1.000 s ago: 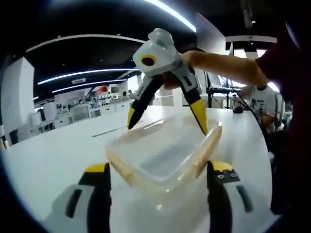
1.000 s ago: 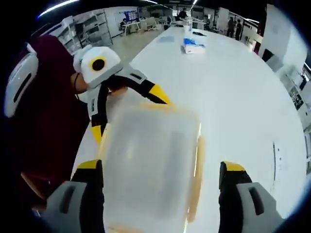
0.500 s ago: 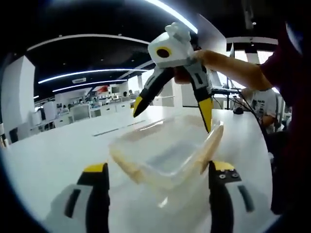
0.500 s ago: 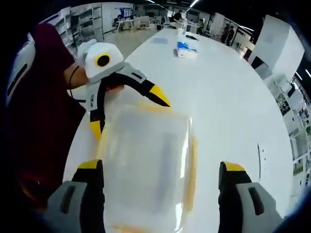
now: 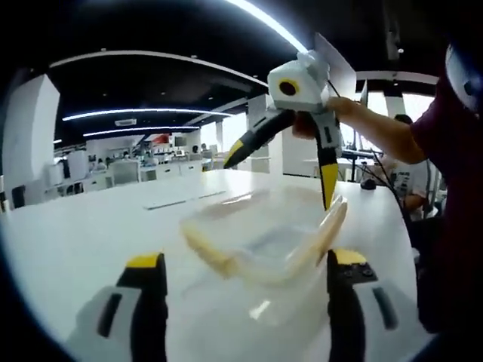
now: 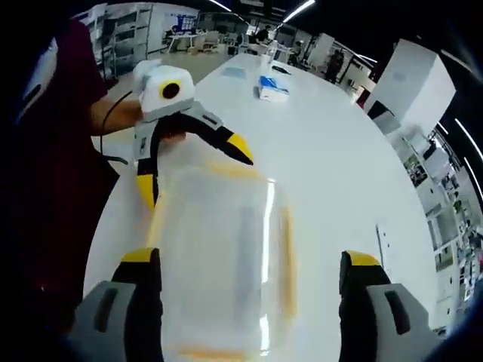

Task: Snap each plastic latch of the storage box into its locked position after aligning the lid with the box until every specified latch is closed and the lid sits flush.

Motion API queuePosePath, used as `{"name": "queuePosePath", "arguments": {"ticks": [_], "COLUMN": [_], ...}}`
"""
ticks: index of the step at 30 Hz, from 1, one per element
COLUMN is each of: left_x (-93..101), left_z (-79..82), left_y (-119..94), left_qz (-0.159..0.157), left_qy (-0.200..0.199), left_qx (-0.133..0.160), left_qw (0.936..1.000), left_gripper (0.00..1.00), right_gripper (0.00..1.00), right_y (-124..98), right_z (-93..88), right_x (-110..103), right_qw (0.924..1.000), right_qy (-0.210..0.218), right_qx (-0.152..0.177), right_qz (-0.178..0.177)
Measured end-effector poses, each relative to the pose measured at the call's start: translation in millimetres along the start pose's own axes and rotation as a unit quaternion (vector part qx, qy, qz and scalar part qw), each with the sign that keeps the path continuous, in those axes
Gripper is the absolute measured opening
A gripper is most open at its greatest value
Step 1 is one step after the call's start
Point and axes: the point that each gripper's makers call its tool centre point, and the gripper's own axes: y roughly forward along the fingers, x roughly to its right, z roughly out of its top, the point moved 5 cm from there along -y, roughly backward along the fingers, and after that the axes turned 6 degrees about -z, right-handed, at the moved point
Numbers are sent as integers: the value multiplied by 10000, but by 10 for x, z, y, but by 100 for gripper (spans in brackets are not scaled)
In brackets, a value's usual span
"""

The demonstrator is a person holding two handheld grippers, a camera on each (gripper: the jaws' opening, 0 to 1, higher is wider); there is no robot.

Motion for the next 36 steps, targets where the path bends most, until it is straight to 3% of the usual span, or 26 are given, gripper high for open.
{"name": "queuePosePath", "arguments": {"ticks": [8,18,24,36], "left_x": [29,-18,-37,-81], "left_z": [11,71,224,314], "left_y": [-3,-60,-123,-66], "left_qz": [-108,-171,-306,-418], "left_qy": [-9,-148,-513,-484], "left_qx": [62,305,854,1002], "left_qw": [9999,9993,9945,9929], "left_gripper": [99,100,100,100], "right_gripper": [100,100,100,100], "right_y": [-61,-174,-232,-319], "right_z": [-43,-147,-267,-410], "right_x": [-17,-74,-120,-228], "right_qw": [9991,9915,9803,9561], "right_qy": [152,539,1077,1627], "right_qx": [184,606,890,1245], "right_qz": [-346,-1022,-1394,-2095]}}
